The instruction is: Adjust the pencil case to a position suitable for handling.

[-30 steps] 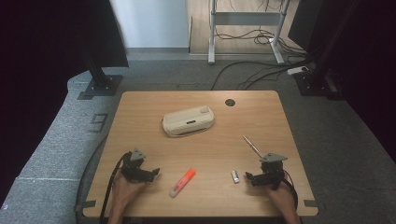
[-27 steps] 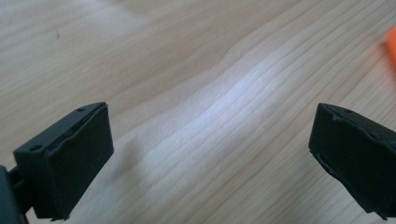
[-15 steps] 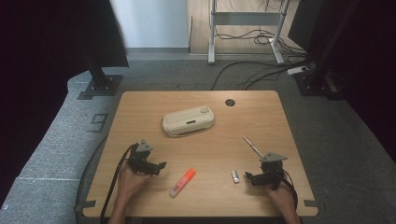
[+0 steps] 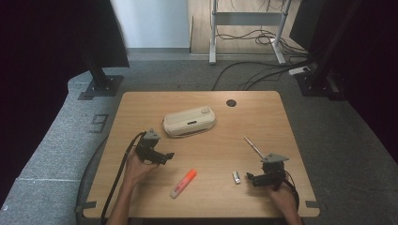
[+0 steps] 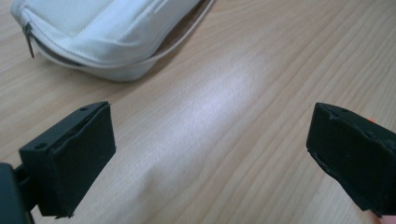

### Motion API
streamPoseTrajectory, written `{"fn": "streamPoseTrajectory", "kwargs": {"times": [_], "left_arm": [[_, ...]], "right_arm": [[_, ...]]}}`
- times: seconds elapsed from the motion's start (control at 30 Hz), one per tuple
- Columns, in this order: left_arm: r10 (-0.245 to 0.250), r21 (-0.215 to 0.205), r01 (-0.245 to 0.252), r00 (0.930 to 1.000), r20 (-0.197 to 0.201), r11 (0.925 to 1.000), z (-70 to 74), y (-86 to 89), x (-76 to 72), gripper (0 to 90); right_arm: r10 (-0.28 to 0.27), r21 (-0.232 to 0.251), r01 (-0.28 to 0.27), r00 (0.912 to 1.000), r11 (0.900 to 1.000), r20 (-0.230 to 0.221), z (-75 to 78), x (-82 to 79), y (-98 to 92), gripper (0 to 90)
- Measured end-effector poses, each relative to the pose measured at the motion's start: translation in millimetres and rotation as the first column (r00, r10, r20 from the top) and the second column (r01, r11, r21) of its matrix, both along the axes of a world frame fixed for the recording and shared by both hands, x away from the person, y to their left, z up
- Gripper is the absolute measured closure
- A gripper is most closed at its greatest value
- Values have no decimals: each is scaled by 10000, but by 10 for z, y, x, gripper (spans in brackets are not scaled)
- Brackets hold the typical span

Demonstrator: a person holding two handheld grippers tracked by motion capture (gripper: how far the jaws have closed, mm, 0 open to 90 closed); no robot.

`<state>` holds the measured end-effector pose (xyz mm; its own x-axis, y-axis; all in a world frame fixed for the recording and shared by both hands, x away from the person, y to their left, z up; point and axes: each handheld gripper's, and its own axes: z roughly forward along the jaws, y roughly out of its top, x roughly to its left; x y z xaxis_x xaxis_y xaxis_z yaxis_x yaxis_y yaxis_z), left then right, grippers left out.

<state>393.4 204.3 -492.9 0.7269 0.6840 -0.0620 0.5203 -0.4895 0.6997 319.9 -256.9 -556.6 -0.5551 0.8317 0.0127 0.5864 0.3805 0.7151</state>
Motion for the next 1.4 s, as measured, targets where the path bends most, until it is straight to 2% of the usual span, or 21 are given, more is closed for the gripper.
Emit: {"fn": "streamPoseTrajectory", "kwargs": {"times": [0.17,0.27,0.33,0.37,0.5,0.53,0.67,0.73,0.77,0.83,0.87,0.9,1.03,1.1,1.23,1.4], "left_arm": [[-95,-127,94,9999,-91,9999,42,-64,141,10],[-104,-84,104,9999,-17,9999,65,-115,219,11],[-173,-84,172,9998,-115,9998,79,-152,276,12],[-178,26,178,9998,-99,9998,85,-180,308,12],[-103,81,106,9992,-381,9999,90,-228,425,15],[-116,-84,112,9986,-521,9999,94,-236,501,15],[-133,-17,133,9990,-432,9999,98,-261,581,23],[-162,-147,153,9981,-603,9998,89,-259,644,30],[-149,64,153,9983,-561,9999,83,-273,693,37],[-197,139,205,9983,-547,9997,80,-282,729,40],[-230,167,242,9972,-709,9996,76,-304,786,39],[-244,304,266,9972,-702,9992,75,-318,811,40],[-310,291,334,9963,-800,9990,57,-346,893,49],[-336,424,371,9961,-817,9984,39,-377,966,69],[-372,341,407,9945,-974,9986,-6,-394,1055,116],[-463,339,494,9952,-862,9982,-62,-438,1132,161]], "right_arm": [[-3,1,3,10000,10000,1,0,0,0,0],[-3,1,3,10000,10000,0,0,0,0,0],[-1,1,1,10000,10000,0,0,0,0,0],[-1,1,1,10000,10000,1,0,0,0,0],[-3,1,3,10000,10000,-1,0,0,0,0],[-1,0,1,10000,10000,0,0,0,0,0],[2,-2,-2,10000,10000,1,0,0,-1,0],[0,1,0,10000,10000,-1,0,0,0,0],[1,-3,-1,10000,10000,1,0,0,0,0],[2,-3,-2,10000,10000,3,0,0,0,0],[2,-2,-2,10000,10000,2,0,0,0,0],[3,-2,-3,10000,10000,2,0,0,0,0],[3,-2,-3,10000,10000,7,-1,0,-1,0],[2,0,-2,10000,10000,7,-1,0,0,0],[2,0,-2,10000,10000,7,-1,0,0,0],[31,-14,-31,10000,10000,48,-2,3,-2,0]]}}
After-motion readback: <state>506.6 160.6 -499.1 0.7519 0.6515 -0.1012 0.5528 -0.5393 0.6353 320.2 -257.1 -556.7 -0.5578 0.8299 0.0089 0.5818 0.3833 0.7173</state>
